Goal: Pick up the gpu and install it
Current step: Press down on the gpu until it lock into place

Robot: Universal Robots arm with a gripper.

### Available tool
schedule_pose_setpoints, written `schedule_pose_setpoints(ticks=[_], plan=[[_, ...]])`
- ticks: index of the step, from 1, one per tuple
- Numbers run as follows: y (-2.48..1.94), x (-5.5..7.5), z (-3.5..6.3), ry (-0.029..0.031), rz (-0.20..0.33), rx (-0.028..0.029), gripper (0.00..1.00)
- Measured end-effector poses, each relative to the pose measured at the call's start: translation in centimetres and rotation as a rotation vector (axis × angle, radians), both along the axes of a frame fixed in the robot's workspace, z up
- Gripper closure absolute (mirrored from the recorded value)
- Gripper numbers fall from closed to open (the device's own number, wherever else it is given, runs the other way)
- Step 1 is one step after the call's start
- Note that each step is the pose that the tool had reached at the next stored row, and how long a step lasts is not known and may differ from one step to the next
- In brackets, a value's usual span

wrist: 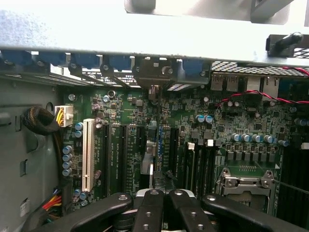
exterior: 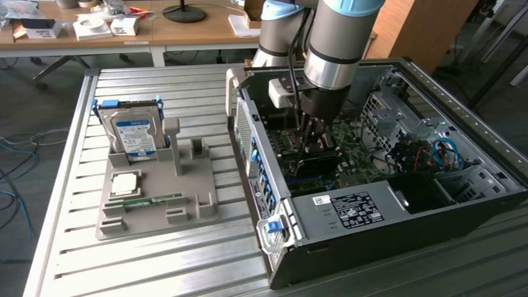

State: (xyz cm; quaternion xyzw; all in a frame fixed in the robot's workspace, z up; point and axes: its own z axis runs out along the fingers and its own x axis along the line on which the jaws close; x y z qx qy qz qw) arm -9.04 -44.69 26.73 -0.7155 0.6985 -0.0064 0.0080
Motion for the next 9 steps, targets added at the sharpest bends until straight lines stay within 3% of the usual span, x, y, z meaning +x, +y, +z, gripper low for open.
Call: schedule_pose_setpoints(ticks=[9], plan=[[-0.09, 0.01, 0.26, 0.0001, 0.0, 0.0, 0.89]])
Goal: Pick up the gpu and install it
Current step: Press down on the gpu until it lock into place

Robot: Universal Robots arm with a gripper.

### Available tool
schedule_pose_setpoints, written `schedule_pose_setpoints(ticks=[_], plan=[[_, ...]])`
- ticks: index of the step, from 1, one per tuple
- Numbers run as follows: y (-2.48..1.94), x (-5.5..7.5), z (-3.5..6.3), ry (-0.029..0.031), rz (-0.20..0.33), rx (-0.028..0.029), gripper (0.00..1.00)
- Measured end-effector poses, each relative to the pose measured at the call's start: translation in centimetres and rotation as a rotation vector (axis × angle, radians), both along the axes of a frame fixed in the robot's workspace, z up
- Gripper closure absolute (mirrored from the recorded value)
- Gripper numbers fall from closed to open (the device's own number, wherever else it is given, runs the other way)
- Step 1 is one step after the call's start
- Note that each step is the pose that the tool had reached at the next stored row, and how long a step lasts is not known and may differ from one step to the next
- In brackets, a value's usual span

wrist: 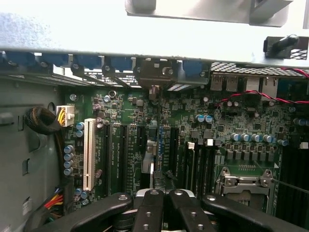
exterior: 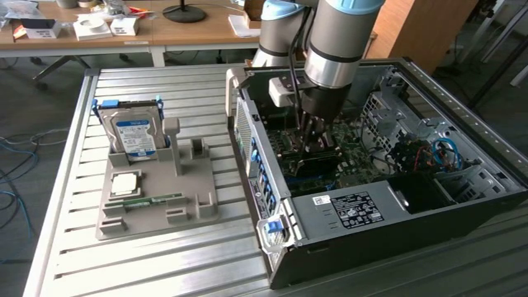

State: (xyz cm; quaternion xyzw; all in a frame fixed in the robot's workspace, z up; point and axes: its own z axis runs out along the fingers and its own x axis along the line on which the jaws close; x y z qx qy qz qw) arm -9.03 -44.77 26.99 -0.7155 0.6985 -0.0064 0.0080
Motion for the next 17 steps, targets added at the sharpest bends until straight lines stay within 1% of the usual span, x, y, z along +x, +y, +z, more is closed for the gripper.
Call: schedule_pose_setpoints(ticks=[7, 17], plan=[[-0.06, 0.0, -0.27, 0.0, 0.0, 0.0, 0.89], [-0.06, 0.0, -0.37, 0.0, 0.0, -0.0001, 0.89]])
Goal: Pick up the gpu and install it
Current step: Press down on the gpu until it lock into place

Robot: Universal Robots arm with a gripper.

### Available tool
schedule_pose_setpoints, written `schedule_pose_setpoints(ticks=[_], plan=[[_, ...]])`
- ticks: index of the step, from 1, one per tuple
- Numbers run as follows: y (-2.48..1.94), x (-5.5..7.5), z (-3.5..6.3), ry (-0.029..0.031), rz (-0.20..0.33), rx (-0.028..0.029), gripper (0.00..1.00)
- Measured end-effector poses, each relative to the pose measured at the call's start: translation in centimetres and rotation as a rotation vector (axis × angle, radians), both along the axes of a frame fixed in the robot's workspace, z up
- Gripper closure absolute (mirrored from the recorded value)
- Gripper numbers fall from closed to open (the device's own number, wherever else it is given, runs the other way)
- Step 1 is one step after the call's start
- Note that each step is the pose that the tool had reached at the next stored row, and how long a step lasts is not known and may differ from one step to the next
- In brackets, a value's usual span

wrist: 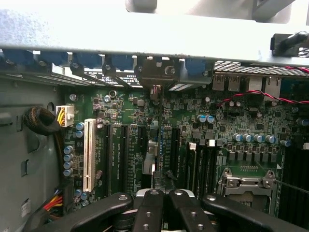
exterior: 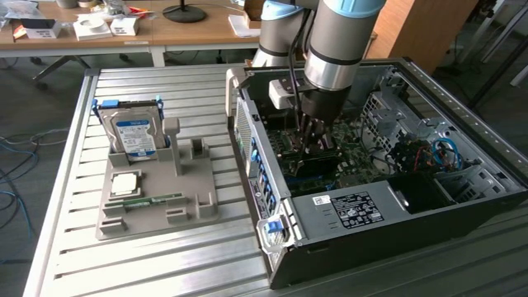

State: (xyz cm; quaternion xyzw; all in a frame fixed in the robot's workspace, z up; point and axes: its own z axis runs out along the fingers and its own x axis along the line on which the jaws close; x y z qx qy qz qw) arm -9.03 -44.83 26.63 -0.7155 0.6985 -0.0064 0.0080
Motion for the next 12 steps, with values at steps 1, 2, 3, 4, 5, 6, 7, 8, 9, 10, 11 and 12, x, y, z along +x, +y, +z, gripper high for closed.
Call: schedule_pose_setpoints(ticks=[1, 2, 3, 4, 5, 6, 7, 8, 9, 10, 11, 12], plan=[[0.0, 0.0, 0.0, 0.0, 0.0, 0.0001, 0.89], [0.0, 0.0, 0.0, 0.0, 0.0, 0.0001, 0.89], [0.0, 0.0, 0.0, 0.0, 0.0, 0.0001, 0.89], [0.0, 0.0, 0.0, 0.0, 0.0, 0.0001, 0.89], [0.0, 0.0, 0.0, 0.0, 0.0, 0.0, 0.89], [0.0, 0.0, 0.0, 0.0, 0.0, 0.0, 0.89], [0.0, 0.0, 0.0, 0.0, 0.0, 0.0, 0.89], [0.0, 0.0, -0.01, -0.0001, 0.0, 0.0001, 0.89], [0.0, 0.0, -0.01, 0.0, 0.0, 0.0001, 0.89], [0.0, 0.0, -0.01, 0.0, 0.0, 0.0, 0.89], [0.0, 0.0, -0.01, 0.0, 0.0, 0.0001, 0.89], [0.0, 0.0, -0.02, 0.0, 0.0, 0.0, 0.89]])
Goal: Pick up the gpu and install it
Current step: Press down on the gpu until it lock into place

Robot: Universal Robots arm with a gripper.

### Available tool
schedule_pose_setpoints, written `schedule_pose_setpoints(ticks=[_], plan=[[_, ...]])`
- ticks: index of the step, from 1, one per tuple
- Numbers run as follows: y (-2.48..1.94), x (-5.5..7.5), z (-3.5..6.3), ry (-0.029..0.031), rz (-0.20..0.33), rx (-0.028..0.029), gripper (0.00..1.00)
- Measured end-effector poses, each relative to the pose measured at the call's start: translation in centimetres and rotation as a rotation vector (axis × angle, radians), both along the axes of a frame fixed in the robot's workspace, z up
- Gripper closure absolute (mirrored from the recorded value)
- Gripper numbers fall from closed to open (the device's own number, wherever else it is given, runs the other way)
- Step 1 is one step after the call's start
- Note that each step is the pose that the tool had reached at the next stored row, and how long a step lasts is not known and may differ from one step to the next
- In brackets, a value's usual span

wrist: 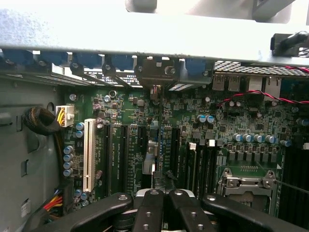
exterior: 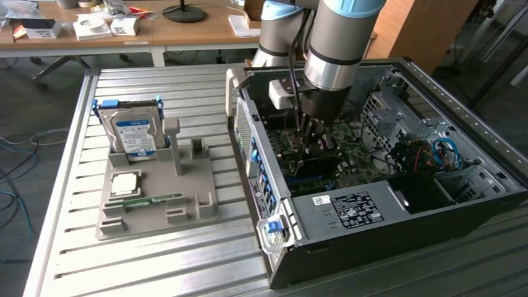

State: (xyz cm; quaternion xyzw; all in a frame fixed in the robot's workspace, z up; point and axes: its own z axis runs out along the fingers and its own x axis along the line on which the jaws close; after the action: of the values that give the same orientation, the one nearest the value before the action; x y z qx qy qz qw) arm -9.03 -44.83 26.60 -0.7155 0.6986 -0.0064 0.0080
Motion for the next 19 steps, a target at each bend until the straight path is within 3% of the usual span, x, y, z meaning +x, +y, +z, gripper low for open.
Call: schedule_pose_setpoints(ticks=[19], plan=[[-0.01, 0.0, -0.14, 0.0002, 0.0, -0.0003, 0.89]])
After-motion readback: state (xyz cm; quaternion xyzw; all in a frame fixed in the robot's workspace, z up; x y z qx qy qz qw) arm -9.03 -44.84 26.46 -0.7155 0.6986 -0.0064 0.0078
